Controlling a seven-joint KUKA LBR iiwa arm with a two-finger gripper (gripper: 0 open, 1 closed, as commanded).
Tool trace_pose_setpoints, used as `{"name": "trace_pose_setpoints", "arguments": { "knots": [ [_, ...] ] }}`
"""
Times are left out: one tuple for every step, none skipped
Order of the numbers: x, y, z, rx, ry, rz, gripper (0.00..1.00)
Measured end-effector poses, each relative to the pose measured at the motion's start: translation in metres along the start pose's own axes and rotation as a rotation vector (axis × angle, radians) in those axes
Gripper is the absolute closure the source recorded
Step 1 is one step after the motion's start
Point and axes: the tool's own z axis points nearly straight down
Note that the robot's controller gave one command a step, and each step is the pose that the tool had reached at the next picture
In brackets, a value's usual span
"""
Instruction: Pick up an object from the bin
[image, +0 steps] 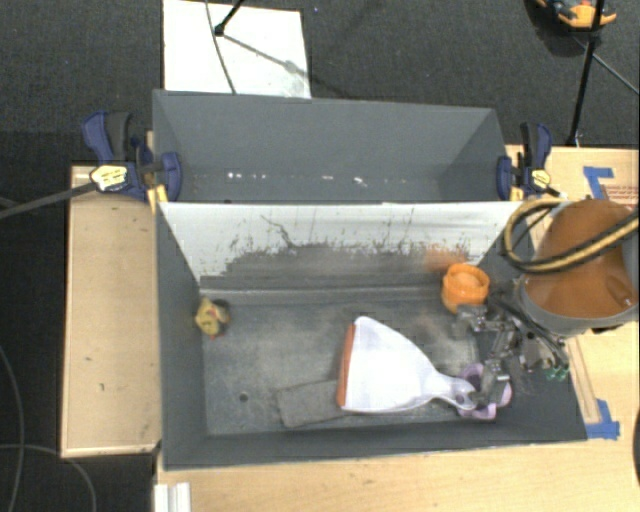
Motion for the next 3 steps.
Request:
{"name": "trace_pose_setpoints", "arguments": {
  "knots": [
    [0.017, -0.003, 0.042, -0.008, 0.009, 0.075, 1.00],
    [0.017, -0.003, 0.042, -0.008, 0.009, 0.073, 1.00],
    [0.009, 0.002, 0.002, -0.004, 0.014, 0.071, 1.00]
  ]
}}
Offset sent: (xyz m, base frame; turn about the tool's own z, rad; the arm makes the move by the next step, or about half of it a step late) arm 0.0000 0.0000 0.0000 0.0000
